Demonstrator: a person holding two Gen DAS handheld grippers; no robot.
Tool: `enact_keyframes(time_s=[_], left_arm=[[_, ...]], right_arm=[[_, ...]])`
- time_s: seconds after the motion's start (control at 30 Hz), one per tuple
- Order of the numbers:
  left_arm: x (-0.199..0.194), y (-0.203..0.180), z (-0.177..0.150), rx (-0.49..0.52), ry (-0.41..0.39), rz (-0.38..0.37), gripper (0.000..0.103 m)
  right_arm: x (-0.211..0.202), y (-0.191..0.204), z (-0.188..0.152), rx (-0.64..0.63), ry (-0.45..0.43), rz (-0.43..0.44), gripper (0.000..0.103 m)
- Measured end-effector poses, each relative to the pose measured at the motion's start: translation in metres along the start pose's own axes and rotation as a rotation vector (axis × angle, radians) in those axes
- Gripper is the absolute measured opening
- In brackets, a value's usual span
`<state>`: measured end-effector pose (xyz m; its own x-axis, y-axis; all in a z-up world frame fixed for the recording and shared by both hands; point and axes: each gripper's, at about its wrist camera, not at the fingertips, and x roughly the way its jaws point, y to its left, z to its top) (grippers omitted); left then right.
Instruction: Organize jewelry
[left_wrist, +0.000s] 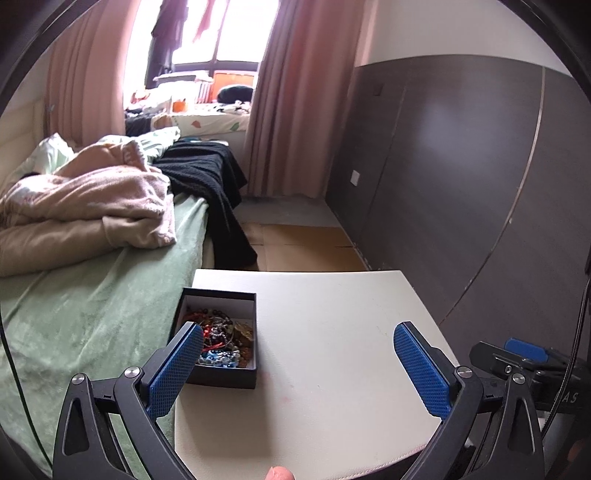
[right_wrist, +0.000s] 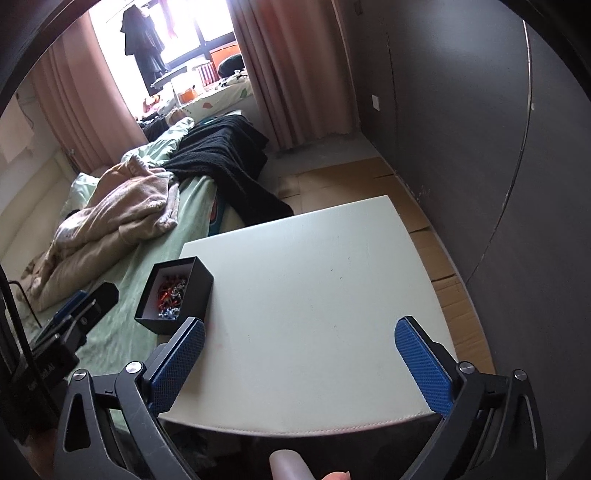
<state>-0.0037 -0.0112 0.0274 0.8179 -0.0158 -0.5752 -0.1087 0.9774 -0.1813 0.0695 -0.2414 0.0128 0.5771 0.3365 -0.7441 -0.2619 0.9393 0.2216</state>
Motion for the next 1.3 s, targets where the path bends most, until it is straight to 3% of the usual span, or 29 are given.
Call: enact_keyframes(time_s=[0.33,1.3], left_arm=[[-0.010,0.003,-0.001,-0.034,-0.078,0.010,0.103],[-0.012,0.007,-0.009,-0.046,-0.063,0.045,0.103]], right_arm=[[-0.005,0.004,-0.006,-0.030,-0.003,0.054,0.103],[-0.004,0.011,-0.009,-0.031,0.005,0.034,0.103]])
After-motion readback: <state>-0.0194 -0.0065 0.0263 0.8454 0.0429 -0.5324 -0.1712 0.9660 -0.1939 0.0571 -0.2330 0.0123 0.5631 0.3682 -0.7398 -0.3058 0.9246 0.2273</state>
